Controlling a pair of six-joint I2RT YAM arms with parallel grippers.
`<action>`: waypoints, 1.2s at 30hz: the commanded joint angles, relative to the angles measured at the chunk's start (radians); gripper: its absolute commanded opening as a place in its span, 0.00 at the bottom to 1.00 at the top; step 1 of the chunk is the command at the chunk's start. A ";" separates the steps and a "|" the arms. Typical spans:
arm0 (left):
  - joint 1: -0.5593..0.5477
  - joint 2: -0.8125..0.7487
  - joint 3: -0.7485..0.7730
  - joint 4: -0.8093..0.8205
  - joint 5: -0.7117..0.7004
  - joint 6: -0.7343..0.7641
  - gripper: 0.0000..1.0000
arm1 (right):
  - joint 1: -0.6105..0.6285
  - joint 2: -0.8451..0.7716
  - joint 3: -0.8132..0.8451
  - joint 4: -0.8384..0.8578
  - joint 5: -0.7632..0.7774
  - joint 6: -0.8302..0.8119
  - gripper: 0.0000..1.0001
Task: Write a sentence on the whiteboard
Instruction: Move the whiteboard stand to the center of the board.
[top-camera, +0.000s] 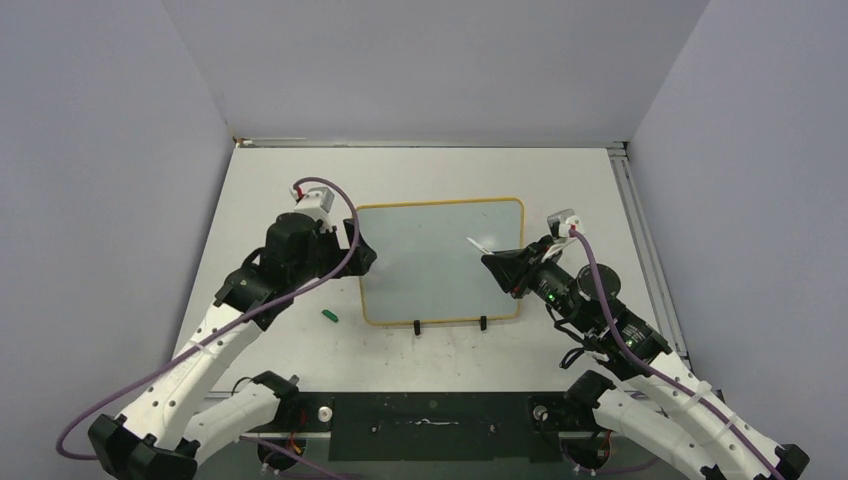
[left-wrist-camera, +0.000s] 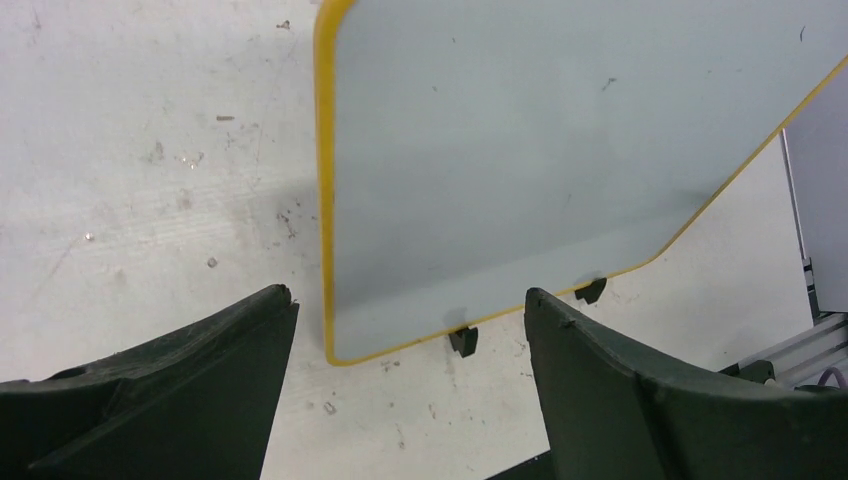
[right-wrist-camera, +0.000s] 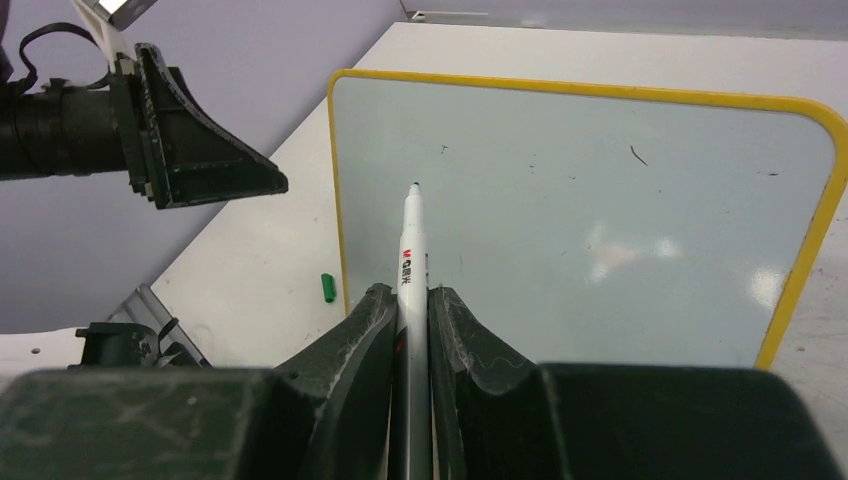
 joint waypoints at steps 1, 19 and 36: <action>0.166 0.069 0.045 0.123 0.302 0.171 0.82 | 0.003 0.014 0.012 0.060 0.010 0.013 0.05; 0.230 0.220 0.015 0.336 0.447 0.182 0.82 | 0.002 0.015 0.014 0.047 0.029 0.009 0.05; 0.151 0.234 -0.007 0.350 0.433 0.128 0.82 | 0.002 0.026 0.006 0.058 0.022 0.015 0.05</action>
